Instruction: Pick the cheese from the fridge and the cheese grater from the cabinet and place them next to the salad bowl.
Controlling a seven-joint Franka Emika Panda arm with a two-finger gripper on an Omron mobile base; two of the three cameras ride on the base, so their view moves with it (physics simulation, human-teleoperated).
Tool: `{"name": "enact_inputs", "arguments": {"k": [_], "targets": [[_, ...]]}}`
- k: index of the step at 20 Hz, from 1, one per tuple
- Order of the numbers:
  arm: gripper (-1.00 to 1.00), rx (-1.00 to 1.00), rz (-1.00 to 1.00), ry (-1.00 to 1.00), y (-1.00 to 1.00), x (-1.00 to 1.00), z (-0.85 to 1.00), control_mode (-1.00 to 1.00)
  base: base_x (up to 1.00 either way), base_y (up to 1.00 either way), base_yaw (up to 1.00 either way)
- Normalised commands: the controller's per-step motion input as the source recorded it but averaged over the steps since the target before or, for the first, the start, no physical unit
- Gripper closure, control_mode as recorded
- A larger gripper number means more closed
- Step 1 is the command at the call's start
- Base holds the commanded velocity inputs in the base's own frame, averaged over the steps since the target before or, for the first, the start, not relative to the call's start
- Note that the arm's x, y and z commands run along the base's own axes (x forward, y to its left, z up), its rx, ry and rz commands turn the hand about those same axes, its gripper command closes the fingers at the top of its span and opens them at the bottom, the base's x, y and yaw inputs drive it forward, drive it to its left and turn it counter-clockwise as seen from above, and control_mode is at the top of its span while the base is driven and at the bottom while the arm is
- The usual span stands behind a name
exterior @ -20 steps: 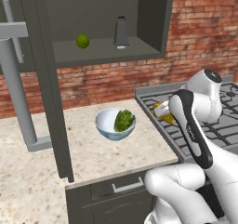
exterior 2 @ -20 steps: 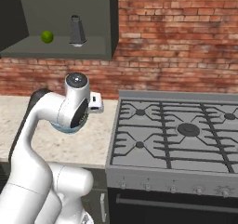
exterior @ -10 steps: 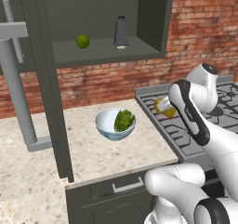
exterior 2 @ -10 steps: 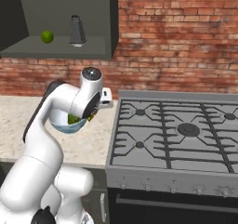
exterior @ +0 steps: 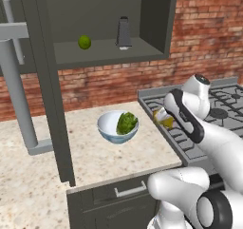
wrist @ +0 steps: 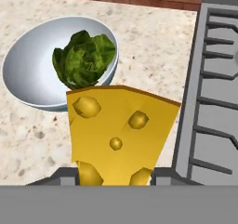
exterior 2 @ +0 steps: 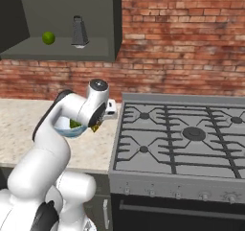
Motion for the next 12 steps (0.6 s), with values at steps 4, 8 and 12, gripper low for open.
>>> {"name": "enact_inputs", "arguments": {"k": [4, 8, 12], "targets": [[1.00, 0.00, 0.00, 0.00, 0.07, 0.23, -0.58, -1.00, 0.00, 0.00, 0.00], [1.00, 0.00, 0.00, 0.00, 0.00, 0.12, -0.10, -1.00, 0.00, 0.00, 0.00], [1.00, 0.00, 0.00, 0.00, 0.00, 0.35, -0.22, -1.00, 0.00, 0.00, 0.00]]}}
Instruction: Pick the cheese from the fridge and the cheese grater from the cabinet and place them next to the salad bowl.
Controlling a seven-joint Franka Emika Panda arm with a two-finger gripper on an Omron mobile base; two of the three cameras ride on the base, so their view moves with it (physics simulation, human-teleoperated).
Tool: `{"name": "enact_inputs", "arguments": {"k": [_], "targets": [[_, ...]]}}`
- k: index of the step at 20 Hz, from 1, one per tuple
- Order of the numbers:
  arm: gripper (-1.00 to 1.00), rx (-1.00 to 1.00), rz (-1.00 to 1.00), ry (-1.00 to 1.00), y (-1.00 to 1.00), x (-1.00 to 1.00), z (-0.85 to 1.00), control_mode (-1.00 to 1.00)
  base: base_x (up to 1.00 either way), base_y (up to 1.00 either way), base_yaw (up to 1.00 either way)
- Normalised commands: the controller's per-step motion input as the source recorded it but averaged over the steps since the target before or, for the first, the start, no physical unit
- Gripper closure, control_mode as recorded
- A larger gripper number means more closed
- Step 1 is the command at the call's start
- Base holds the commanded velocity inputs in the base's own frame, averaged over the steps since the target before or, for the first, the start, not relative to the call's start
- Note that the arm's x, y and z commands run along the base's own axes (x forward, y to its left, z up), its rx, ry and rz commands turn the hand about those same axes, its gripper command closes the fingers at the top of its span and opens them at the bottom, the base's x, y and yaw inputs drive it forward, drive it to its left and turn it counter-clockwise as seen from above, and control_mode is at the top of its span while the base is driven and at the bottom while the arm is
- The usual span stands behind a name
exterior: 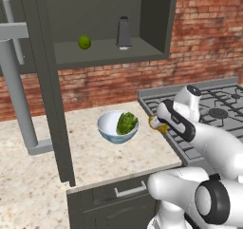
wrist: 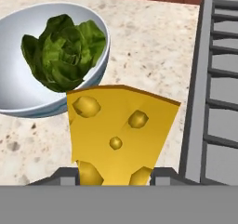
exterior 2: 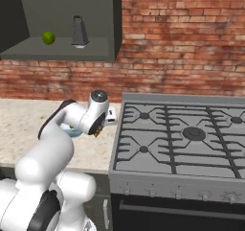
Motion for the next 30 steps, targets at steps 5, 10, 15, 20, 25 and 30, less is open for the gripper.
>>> {"name": "enact_inputs", "arguments": {"k": [5, 10, 15, 20, 25, 30], "targets": [[1.00, 0.00, 0.01, 0.00, 0.00, 0.29, -0.14, -1.00, 0.00, 0.00, 0.00], [1.00, 0.04, 0.19, 0.00, -0.06, 0.10, 0.00, -1.00, 0.00, 0.00, 0.00], [1.00, 0.00, 0.23, -0.01, -0.02, 0.04, 0.00, -1.00, 0.00, 0.00, 0.00], [1.00, -0.01, 0.14, 0.00, 0.00, 0.04, -0.03, -1.00, 0.00, 0.00, 0.00], [1.00, -0.01, 0.08, 0.00, 0.00, 0.00, -0.12, -1.00, 0.00, 0.00, 0.00], [1.00, -0.03, 0.01, 0.00, 0.04, 0.00, -0.27, -1.00, 0.00, 0.00, 0.00]]}}
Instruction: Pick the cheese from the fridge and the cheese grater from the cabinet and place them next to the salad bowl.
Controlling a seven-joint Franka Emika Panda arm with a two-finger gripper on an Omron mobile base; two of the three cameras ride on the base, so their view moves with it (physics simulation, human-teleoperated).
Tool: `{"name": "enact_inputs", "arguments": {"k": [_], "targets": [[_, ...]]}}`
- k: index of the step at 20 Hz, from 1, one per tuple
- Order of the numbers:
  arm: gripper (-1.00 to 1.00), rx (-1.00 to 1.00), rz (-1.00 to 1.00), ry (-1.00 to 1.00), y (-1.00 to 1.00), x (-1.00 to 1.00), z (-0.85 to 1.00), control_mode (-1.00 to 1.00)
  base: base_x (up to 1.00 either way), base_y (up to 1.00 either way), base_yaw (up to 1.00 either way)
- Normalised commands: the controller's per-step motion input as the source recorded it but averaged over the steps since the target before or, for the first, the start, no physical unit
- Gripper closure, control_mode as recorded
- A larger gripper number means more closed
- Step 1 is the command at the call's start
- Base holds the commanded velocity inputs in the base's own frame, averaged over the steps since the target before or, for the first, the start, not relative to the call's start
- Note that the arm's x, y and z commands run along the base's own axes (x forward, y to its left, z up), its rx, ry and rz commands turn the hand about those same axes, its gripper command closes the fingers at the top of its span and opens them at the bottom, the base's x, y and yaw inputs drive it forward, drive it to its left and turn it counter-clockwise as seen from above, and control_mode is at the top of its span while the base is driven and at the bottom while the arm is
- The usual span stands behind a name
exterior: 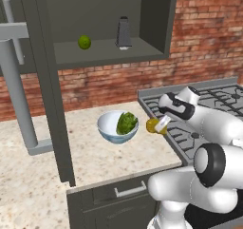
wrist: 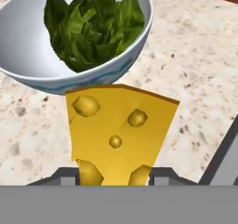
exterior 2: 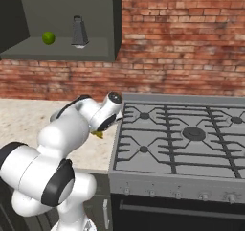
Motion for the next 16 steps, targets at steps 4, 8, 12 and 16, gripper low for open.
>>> {"name": "enact_inputs", "arguments": {"k": [4, 8, 12, 16], "targets": [[1.00, -0.07, 0.00, 0.00, 0.38, 0.00, -0.16, -1.00, 0.00, 0.00, 0.00], [1.00, -0.09, 0.00, 0.00, 0.37, 0.06, -0.28, -1.00, 0.00, 0.00, 0.00], [1.00, -0.09, 0.00, 0.00, 0.06, 0.01, -0.21, -1.00, 0.00, 0.00, 0.00], [1.00, -0.03, 0.00, 0.00, 0.00, 0.00, -0.19, -1.00, 0.00, 0.00, 0.00]]}}
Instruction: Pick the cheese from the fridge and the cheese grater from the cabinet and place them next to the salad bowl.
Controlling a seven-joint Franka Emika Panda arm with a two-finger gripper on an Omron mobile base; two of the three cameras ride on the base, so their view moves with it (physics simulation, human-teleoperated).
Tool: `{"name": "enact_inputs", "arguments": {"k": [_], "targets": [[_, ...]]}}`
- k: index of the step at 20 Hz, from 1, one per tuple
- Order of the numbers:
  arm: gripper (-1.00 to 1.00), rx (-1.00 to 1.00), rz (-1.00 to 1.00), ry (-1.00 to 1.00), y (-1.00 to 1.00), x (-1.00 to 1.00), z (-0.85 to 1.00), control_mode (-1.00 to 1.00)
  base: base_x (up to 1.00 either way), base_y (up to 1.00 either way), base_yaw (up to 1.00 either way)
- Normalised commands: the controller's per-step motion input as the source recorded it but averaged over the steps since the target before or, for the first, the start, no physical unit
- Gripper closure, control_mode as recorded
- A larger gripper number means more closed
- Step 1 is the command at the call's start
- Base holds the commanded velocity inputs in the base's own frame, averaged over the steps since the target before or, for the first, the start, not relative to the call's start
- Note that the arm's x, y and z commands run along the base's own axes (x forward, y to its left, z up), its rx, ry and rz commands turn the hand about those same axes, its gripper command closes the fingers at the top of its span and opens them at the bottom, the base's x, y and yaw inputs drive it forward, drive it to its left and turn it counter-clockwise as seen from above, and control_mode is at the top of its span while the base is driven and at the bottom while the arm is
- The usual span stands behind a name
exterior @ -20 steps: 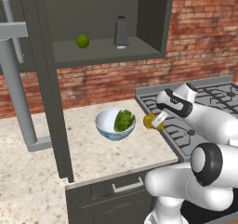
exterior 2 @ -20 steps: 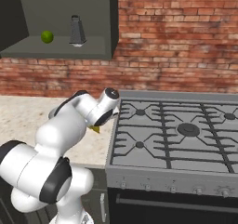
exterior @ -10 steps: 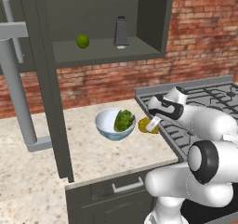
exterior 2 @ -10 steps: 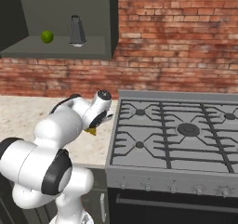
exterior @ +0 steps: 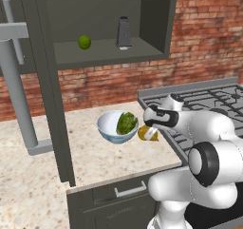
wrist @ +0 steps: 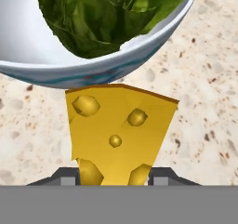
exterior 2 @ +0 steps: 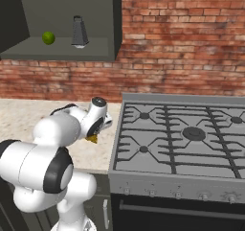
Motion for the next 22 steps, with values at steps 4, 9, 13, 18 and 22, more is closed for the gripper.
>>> {"name": "enact_inputs", "arguments": {"k": [4, 9, 13, 18, 22], "targets": [[1.00, 0.00, 0.00, -0.01, 0.00, 0.00, -0.22, -1.00, 0.00, 0.00, 0.00], [1.00, 0.00, 0.00, 0.00, 0.00, 0.00, 0.00, -1.00, 0.00, 0.00, 0.00], [1.00, 0.00, 0.00, 0.00, 0.00, 0.00, 0.00, -1.00, 0.00, 0.00, 0.00], [-1.00, 0.00, 0.00, 0.00, 0.00, 0.00, 0.00, -1.00, 0.00, 0.00, 0.00], [-1.00, 0.00, 0.00, 0.00, 0.00, 0.00, 0.00, -1.00, 0.00, 0.00, 0.00]]}}
